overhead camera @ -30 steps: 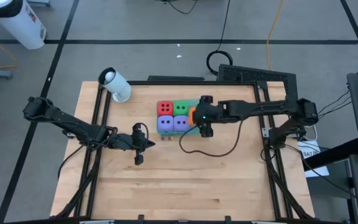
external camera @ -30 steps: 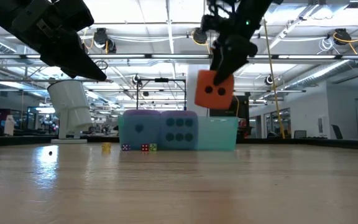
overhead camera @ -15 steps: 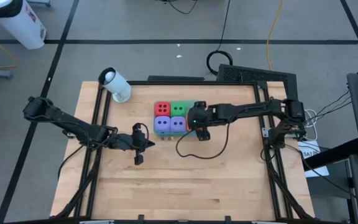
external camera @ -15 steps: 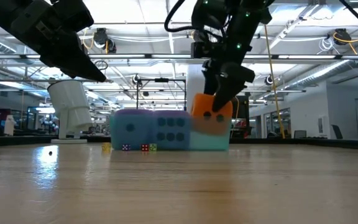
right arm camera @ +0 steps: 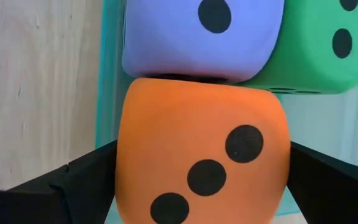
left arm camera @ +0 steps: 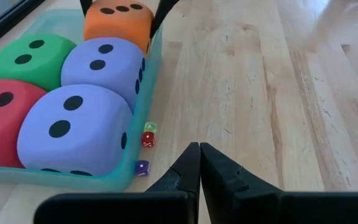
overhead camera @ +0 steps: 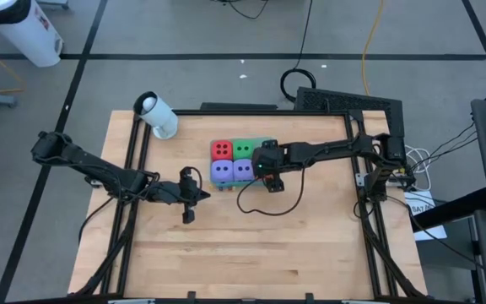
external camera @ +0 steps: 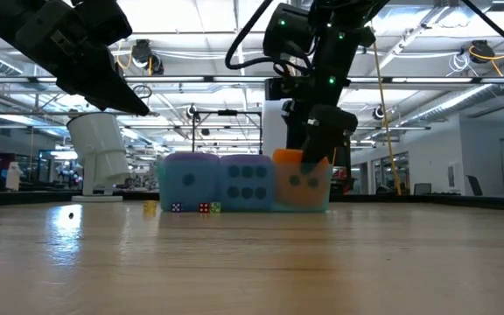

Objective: Pick & Place Dice

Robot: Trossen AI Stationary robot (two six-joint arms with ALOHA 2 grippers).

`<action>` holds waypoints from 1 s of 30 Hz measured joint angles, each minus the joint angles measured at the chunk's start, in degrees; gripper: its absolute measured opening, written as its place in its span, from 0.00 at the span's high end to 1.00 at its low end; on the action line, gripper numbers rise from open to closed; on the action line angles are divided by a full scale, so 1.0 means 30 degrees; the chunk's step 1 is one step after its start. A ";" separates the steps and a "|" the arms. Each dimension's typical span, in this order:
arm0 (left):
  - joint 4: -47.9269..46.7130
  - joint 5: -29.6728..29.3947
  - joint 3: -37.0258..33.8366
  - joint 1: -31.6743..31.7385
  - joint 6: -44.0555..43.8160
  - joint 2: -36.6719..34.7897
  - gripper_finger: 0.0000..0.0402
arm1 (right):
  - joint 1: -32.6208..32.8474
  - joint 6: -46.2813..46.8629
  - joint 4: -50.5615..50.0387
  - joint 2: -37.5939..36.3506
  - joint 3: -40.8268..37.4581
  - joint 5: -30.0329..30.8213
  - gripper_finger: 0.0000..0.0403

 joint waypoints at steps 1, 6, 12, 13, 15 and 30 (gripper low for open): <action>0.0000 0.0000 0.0000 0.0000 -0.0121 -0.0003 0.95 | 0.0057 0.0175 -0.0128 0.0000 0.0093 -0.0045 0.01; 0.0462 -0.0028 0.0000 0.0012 -0.0900 0.0038 0.95 | 0.0186 0.0504 -0.0200 -0.0022 0.0265 -0.1804 0.01; 0.6914 -0.0329 0.0029 0.1474 -0.1278 0.2938 0.99 | 0.0335 0.0405 -0.0038 -0.0022 0.0265 -0.1813 0.01; 0.8023 0.0012 0.0029 0.1810 -0.1389 0.3682 0.99 | 0.0349 0.0405 0.0082 -0.0022 0.0265 -0.1824 0.01; 1.0136 0.0379 0.0029 0.2487 -0.2038 0.5360 0.98 | 0.0361 0.0405 0.0435 -0.0022 0.0265 -0.1820 0.01; 0.7385 0.0611 0.8231 0.5116 -0.3944 1.2810 0.99 | 0.0463 0.0346 0.0969 -0.0022 0.0265 -0.2099 0.01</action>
